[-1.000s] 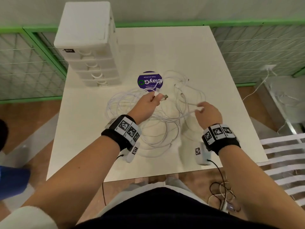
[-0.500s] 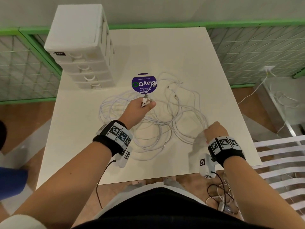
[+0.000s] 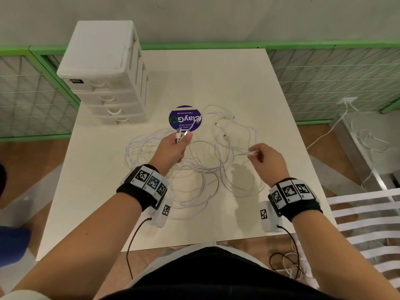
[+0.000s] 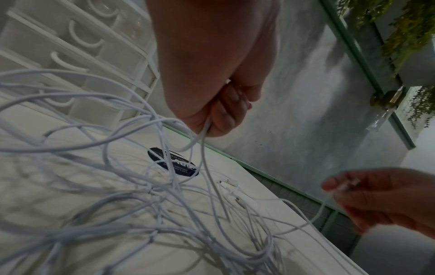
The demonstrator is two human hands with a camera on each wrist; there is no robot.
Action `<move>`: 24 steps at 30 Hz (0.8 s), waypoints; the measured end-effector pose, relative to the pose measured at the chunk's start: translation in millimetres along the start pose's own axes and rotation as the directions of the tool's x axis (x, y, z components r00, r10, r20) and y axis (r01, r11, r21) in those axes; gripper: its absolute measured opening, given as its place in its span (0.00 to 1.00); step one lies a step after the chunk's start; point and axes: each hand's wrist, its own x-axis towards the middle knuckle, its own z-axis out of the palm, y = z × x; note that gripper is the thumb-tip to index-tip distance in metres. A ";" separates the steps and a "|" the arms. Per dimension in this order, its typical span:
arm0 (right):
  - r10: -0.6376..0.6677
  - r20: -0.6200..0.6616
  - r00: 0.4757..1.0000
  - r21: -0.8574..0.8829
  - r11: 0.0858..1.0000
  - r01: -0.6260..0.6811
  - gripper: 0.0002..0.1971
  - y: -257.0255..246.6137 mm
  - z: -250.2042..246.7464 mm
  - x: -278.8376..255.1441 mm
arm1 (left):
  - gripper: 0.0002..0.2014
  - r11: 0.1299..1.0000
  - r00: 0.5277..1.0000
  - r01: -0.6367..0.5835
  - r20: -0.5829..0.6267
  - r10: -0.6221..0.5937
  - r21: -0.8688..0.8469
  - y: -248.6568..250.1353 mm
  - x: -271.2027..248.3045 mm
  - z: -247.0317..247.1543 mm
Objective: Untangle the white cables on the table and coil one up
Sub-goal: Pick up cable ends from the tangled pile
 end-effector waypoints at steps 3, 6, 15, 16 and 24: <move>-0.180 0.100 0.978 0.111 0.979 0.169 0.09 -31.1 4.7 4.0 | 0.16 0.997 0.998 -0.063 0.010 0.063 -0.044 8.9 0.9 4.8; -0.336 0.135 0.932 0.124 0.939 0.320 0.10 -65.6 12.1 7.6 | 0.13 0.990 0.995 -0.093 0.038 0.097 -0.102 22.5 1.4 10.0; -0.424 0.180 0.887 0.278 0.887 0.368 0.06 -117.7 29.9 29.9 | 0.05 0.962 0.983 -0.071 0.143 0.112 -0.265 36.9 10.6 1.6; -0.419 0.192 0.887 0.313 0.883 0.350 0.05 -119.6 31.1 32.7 | 0.07 0.966 0.984 -0.066 0.143 0.105 -0.250 35.2 10.9 2.2; -0.476 0.475 0.740 0.196 0.877 0.438 0.23 -120.6 33.4 62.6 | 0.04 0.949 0.990 -0.118 -0.104 0.091 -0.291 30.5 33.8 -0.2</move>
